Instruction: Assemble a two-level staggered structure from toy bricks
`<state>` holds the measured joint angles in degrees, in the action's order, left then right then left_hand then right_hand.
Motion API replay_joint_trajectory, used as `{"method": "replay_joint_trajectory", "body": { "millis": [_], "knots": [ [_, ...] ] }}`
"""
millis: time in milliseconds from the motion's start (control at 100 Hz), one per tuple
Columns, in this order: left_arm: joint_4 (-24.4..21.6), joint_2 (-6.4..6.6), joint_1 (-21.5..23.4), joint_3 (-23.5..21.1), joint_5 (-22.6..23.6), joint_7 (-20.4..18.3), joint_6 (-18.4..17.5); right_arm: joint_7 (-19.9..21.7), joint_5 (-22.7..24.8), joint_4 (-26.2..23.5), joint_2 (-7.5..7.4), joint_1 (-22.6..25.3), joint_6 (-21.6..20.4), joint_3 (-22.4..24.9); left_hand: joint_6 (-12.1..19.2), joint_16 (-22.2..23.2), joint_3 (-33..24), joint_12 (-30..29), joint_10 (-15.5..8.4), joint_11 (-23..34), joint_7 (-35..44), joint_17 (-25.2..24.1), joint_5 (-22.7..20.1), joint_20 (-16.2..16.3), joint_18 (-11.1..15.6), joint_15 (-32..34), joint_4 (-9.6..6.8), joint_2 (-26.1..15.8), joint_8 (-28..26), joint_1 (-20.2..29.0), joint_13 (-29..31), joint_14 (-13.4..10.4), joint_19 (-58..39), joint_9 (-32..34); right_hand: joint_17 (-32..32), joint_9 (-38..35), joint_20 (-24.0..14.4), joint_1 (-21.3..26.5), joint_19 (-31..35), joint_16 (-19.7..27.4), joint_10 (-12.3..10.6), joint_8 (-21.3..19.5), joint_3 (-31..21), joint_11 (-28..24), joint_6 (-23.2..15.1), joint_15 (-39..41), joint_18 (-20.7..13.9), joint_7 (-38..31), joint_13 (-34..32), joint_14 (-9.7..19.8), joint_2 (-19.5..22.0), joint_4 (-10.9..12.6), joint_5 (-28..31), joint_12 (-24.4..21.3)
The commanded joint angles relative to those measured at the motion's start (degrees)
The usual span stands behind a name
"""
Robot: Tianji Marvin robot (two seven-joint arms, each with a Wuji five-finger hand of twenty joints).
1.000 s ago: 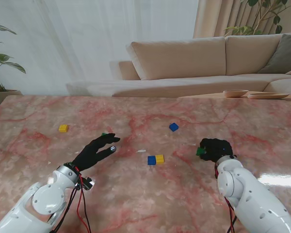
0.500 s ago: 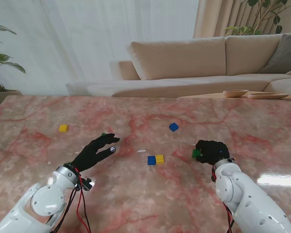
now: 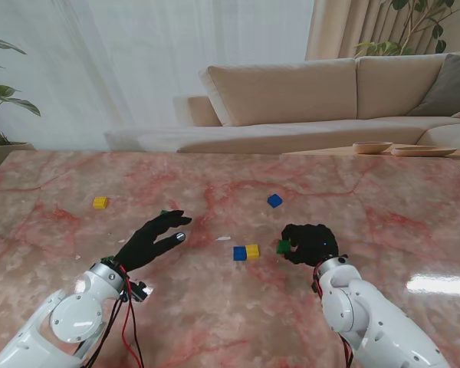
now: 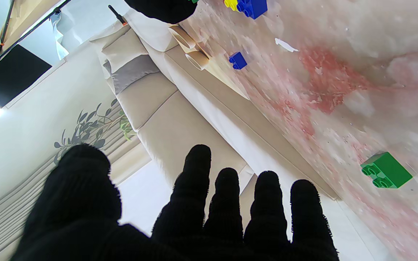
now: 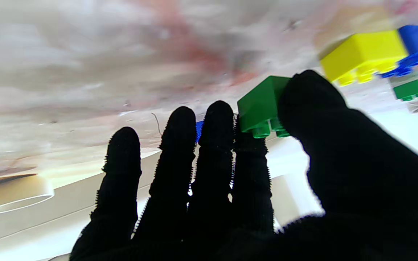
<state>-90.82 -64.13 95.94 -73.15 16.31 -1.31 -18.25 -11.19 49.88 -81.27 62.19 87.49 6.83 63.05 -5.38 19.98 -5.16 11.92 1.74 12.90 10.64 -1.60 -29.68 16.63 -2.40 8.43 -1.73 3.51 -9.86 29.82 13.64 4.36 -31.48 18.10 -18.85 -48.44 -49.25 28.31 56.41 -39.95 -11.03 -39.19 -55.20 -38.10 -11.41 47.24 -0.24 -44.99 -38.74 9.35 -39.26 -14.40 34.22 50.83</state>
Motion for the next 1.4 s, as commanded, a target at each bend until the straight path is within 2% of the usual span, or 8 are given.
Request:
{"method": "replay_joint_trajectory", "body": {
  "millis": [0,360,790,1390],
  "knots": [
    [-0.03,-0.05,0.25,0.33,0.21,0.14,-0.27,0.06,-0.15,0.44,0.89,-0.02,-0.43,-1.35,1.28,-0.68,1.6,-0.42,-1.17,-1.33,-0.1,-0.29,-0.35,-0.38,0.76,-2.27,1.26,-2.0,-0.58,1.71,-0.48,-2.7,1.67,1.3,0.53,-0.44,0.64,3.32,1.0,-0.28,-0.58,-1.14,-3.45,0.28,-5.48,-0.06,0.41,-5.05,-0.54,0.38,1.33,-1.41,3.24,1.1],
    [0.01,0.05,0.22,0.24,0.36,-0.14,-0.74,-2.23,0.58,4.5,1.07,-3.55,-0.5,-6.94,1.28,-0.68,1.57,-0.41,-1.19,-1.3,-0.11,-0.25,-0.34,-0.33,0.82,-2.27,1.27,-1.99,-0.58,1.71,-0.5,-2.64,1.69,1.34,1.05,0.49,0.79,2.97,0.57,-0.35,-0.62,-1.46,-3.68,0.61,-5.44,-0.4,0.13,-4.74,0.32,0.52,1.28,-1.61,2.45,1.5],
    [-0.35,0.15,0.48,0.07,0.36,-0.57,-0.38,-0.51,3.25,3.57,0.38,-4.11,0.1,-7.65,1.2,-0.65,1.53,-0.4,-1.35,-1.25,-0.08,-0.27,-0.46,-0.29,0.67,-2.21,1.27,-2.0,-0.58,1.86,-0.42,-2.7,1.71,1.42,1.64,2.0,0.75,1.72,0.47,-0.39,-0.55,-1.52,-3.3,0.68,-4.5,-0.47,-0.06,-4.01,1.4,0.53,1.59,-1.61,1.44,1.15],
    [-0.83,0.26,0.77,-0.28,0.4,-1.04,-0.01,1.44,1.04,5.86,0.62,-7.27,1.17,-10.15,1.33,-0.7,1.53,-0.41,-1.45,-1.33,-0.03,-0.29,-0.45,-0.24,0.69,-2.29,1.32,-2.01,-0.6,1.77,-0.44,-2.78,1.66,1.47,2.25,3.91,0.76,-0.19,0.3,-0.13,-0.39,-2.27,-3.96,0.27,-2.9,-0.79,-0.18,-1.25,2.58,0.38,1.99,-0.99,1.02,-0.83]
  ]
}}
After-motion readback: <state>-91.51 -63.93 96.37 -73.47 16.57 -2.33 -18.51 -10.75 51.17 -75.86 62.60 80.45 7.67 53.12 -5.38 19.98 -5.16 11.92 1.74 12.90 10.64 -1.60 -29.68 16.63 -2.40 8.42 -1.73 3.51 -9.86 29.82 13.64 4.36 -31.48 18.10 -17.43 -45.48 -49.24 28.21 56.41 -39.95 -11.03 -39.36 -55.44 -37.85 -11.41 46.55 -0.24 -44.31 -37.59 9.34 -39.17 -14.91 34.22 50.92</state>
